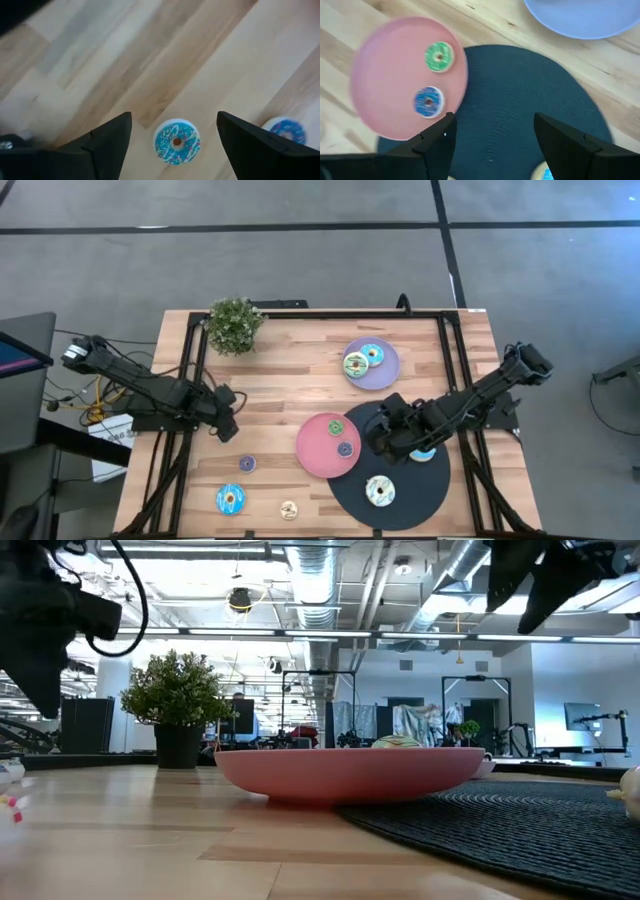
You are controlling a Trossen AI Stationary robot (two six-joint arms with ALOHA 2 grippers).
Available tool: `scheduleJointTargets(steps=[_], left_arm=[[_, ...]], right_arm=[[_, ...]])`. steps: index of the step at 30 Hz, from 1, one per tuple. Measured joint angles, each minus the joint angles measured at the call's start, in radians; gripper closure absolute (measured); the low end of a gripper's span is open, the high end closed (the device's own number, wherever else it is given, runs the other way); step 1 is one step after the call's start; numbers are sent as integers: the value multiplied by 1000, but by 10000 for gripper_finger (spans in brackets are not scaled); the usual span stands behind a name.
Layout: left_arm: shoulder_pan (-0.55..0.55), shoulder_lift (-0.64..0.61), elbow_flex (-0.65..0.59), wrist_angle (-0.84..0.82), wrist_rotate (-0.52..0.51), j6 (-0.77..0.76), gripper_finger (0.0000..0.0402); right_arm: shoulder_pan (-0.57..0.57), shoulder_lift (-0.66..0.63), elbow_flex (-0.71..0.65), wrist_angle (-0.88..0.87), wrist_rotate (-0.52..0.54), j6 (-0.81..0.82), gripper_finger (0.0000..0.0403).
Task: Pick & Place donuts
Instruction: Put the small blue donut on the purple plate
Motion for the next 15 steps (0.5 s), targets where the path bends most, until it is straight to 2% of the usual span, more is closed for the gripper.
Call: scheduleJointTargets(steps=[6,10,15], left_arm=[[0,165,3,17,81,49,116],[-1,217,5,35,139,54,116],[-2,226,5,49,183,55,116]], right_arm=[[2,40,1,7,-12,10,148],[2,63,0,9,-38,18,148],[2,59,1,9,-36,33,148]])
